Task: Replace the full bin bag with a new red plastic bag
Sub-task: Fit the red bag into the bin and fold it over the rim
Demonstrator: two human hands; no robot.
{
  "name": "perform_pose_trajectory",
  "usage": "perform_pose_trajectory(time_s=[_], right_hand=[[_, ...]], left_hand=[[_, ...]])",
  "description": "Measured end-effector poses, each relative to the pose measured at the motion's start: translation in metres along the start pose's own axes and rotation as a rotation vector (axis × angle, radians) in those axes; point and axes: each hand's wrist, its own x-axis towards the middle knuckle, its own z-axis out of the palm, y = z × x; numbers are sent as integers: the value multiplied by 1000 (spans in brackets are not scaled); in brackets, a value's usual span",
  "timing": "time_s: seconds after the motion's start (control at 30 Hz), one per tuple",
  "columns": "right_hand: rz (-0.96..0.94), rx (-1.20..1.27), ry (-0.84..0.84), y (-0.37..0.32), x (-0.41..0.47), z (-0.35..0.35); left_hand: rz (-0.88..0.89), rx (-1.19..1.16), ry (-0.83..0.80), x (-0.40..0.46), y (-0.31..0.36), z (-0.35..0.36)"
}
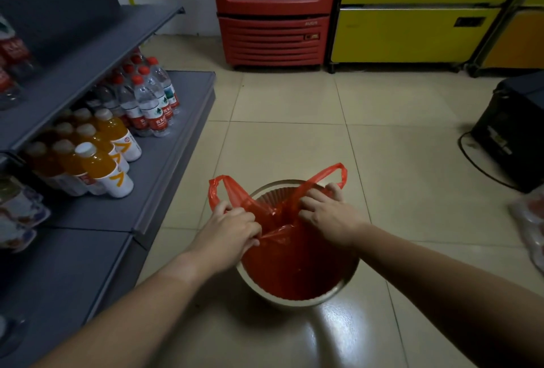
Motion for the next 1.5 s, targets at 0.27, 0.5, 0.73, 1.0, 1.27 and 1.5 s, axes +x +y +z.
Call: perform_pose_trajectory(time_s=[0.27,0.5,0.73,1.0,1.27,1.5], right_hand=[[-45,37,47,21,-38,2],[-123,23,155,14,-70,9],[0,59,207,9,-74,-3],[-151,210,288,22,-119,-3],[-182,147,175,12,-158,23],[-112,48,82,13,-151,30]], left_hand=[[-7,-92,-9,-20,-12,-2],[48,-155,26,-32,-5,-6],[33,-167,10,-35,-9,-13],[130,-166,4,-59,-10,-13],[275,-151,-92,-91,-7,11],[268,-59,-98,-88,-9,32]])
